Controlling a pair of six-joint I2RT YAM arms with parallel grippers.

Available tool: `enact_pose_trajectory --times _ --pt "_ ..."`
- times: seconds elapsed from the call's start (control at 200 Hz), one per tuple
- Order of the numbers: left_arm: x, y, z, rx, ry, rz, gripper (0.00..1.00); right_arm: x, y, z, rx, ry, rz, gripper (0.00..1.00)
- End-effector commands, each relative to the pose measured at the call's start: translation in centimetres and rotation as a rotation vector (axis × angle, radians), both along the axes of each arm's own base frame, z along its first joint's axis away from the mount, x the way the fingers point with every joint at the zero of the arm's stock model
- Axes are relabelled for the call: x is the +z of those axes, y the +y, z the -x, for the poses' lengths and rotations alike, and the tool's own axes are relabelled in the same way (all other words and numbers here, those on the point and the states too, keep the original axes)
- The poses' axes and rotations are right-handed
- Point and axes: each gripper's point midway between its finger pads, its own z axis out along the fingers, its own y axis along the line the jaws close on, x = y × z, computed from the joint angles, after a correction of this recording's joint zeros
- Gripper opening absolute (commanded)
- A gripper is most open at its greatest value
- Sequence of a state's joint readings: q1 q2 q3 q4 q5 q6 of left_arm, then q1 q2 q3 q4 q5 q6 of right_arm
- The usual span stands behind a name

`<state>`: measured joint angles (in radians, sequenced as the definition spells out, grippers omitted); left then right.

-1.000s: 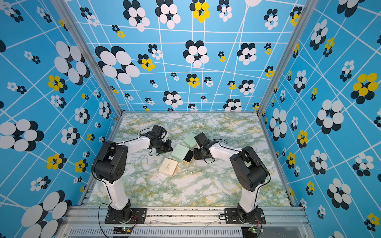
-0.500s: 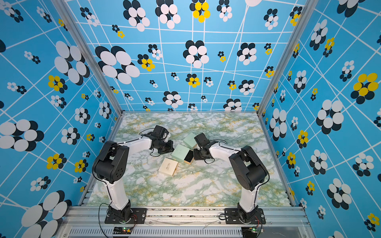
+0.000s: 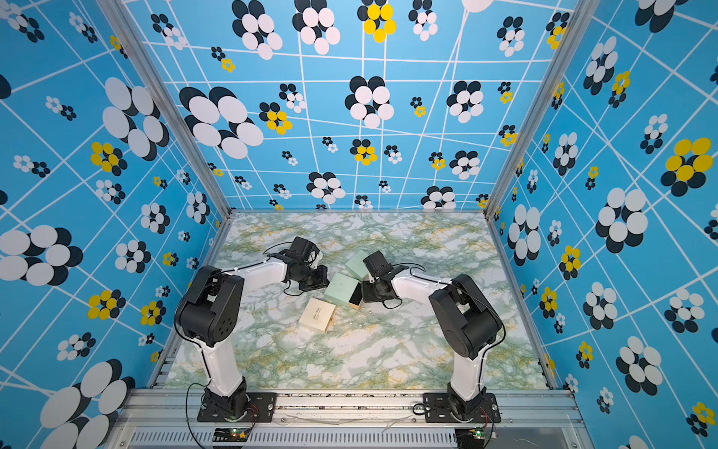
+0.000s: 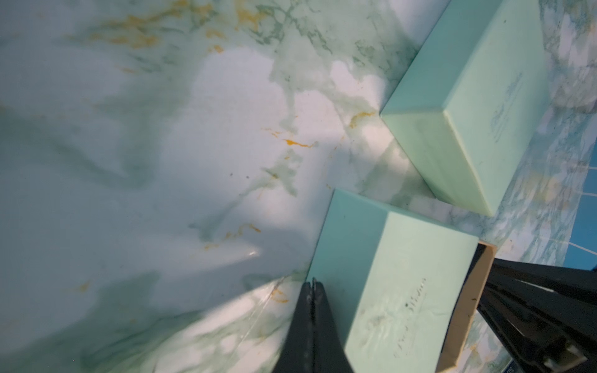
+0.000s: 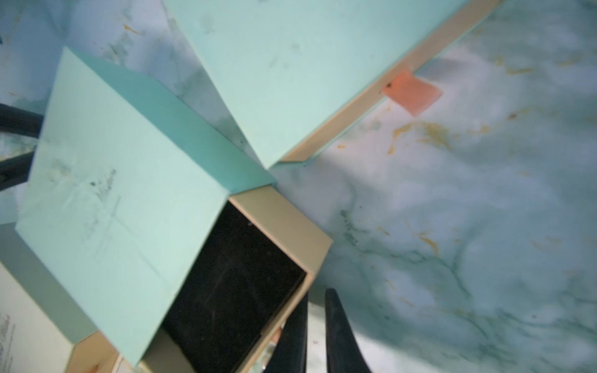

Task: Take out the earrings from the drawer-style jewelry box
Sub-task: Close the drawer of the jewelry box.

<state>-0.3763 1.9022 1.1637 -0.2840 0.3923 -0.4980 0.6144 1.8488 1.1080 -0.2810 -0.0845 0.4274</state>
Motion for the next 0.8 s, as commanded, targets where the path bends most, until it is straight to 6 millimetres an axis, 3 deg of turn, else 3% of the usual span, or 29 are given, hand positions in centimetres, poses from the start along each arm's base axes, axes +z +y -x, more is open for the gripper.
enact_pose_trajectory --times 0.0,0.795 --pt "-1.3 -0.5 1.1 -0.017 0.037 0.008 0.00 0.1 1.2 -0.1 0.014 0.006 -0.014 0.15" --pt "-0.8 -0.2 1.7 -0.008 0.026 0.006 0.00 1.1 5.8 0.3 0.108 -0.011 -0.081 0.14"
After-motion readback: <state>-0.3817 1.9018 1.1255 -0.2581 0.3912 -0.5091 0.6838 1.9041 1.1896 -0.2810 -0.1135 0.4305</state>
